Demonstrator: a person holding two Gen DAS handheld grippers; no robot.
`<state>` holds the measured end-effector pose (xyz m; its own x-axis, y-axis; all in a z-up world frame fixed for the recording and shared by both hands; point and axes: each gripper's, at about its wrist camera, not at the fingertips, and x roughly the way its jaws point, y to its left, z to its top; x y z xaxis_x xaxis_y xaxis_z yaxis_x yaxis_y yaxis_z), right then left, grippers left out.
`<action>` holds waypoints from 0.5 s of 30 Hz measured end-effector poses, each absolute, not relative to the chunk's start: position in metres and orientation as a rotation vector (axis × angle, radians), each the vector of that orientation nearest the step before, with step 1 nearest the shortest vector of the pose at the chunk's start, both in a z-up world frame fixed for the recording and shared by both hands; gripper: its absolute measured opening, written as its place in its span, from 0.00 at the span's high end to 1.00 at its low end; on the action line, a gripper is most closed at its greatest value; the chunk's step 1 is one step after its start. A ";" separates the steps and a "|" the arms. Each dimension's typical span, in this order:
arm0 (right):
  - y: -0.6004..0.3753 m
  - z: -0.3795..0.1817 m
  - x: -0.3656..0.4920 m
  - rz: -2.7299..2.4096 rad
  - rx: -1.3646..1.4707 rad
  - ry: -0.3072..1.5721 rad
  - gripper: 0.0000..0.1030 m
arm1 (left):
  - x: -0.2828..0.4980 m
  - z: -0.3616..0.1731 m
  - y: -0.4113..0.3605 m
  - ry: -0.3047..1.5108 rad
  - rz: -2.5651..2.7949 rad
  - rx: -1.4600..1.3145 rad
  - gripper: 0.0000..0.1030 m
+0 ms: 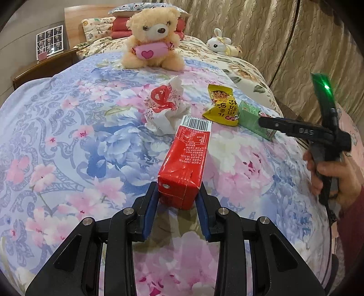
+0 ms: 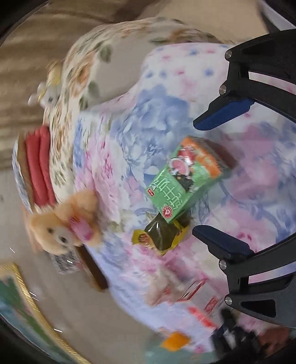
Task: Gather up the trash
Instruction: 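Grasp the red juice box with the left gripper while the right gripper grasps the green milk carton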
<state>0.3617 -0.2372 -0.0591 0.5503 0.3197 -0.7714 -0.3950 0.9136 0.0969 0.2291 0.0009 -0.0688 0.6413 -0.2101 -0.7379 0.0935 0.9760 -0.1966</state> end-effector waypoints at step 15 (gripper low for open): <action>-0.260 -0.059 0.317 0.390 0.100 0.943 0.54 | 0.226 -0.067 -0.004 0.860 -0.193 -0.135 0.70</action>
